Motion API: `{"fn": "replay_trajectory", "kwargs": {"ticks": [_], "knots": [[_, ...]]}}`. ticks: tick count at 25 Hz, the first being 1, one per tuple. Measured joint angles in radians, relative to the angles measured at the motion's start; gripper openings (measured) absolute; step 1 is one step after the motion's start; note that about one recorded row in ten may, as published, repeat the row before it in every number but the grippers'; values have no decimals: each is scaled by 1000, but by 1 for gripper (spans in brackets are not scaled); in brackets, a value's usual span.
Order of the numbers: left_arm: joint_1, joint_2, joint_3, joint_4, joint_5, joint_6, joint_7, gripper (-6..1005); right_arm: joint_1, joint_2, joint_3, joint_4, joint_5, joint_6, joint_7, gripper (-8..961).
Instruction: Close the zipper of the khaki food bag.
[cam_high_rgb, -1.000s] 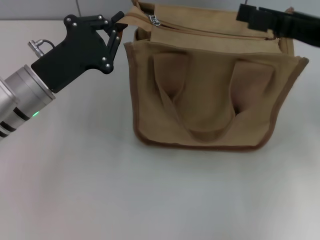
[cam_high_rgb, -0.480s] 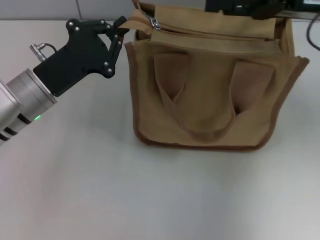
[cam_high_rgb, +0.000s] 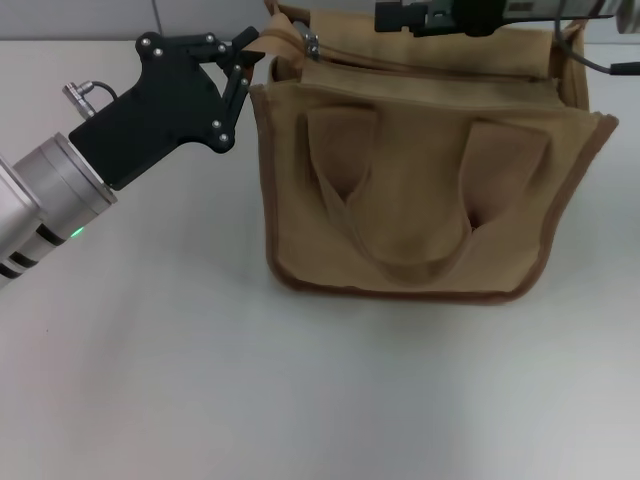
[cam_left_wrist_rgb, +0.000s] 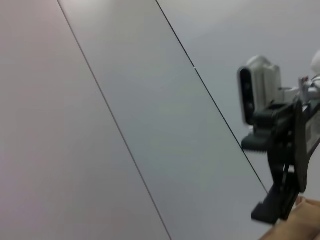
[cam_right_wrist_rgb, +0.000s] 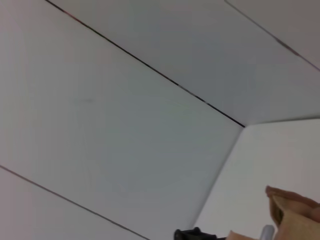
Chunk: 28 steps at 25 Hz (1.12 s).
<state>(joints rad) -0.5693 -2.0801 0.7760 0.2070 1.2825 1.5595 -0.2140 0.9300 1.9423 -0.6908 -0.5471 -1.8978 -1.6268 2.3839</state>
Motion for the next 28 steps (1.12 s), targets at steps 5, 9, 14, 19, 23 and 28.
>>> {"fn": "replay_trajectory", "kwargs": {"ticks": [5, 9, 14, 19, 23, 28], "knots": [[-6, 0, -1, 0, 0, 7, -3, 21, 33, 0, -19, 7, -40, 36, 40, 776], [-9, 0, 1, 0, 0, 7, -1, 21, 52, 4, -41, 21, -43, 52, 54, 776], [-11, 0, 3, 0, 0, 7, -3, 22, 65, 7, -56, 36, -46, 79, 65, 776], [-14, 0, 3, 0, 4, 9, -6, 22, 69, 11, -84, 55, -47, 124, 73, 777], [-18, 0, 3, -1, 4, 17, -6, 22, 72, 16, -86, 56, -43, 131, 76, 777], [-24, 0, 3, -2, 2, 29, -8, 23, 76, 17, -90, 56, -43, 131, 85, 777]]}}
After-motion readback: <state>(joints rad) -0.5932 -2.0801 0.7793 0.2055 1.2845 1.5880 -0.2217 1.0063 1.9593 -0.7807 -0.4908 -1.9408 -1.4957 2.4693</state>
